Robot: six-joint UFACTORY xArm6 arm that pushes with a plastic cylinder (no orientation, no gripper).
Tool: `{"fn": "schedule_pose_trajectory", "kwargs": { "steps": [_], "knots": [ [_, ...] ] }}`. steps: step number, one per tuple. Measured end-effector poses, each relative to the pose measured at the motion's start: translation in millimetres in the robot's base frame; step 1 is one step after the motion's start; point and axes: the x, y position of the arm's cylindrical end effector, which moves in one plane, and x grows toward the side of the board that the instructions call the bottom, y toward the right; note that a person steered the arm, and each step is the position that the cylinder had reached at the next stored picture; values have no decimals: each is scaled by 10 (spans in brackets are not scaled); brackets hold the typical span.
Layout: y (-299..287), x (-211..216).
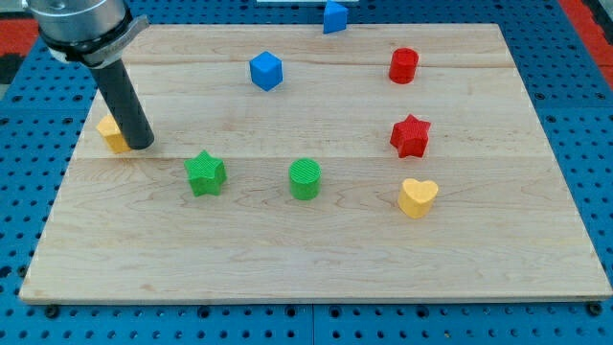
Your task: Move the yellow hexagon to the center left of the board
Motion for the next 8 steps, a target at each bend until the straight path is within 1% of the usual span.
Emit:
{"fn": "schedule_pose_trajectory", "kwargs": {
  "steps": [1, 2, 5, 8],
  "knots": [
    [0, -161],
    [0, -183],
    [3, -183],
    [-231, -65]
  ]
}}
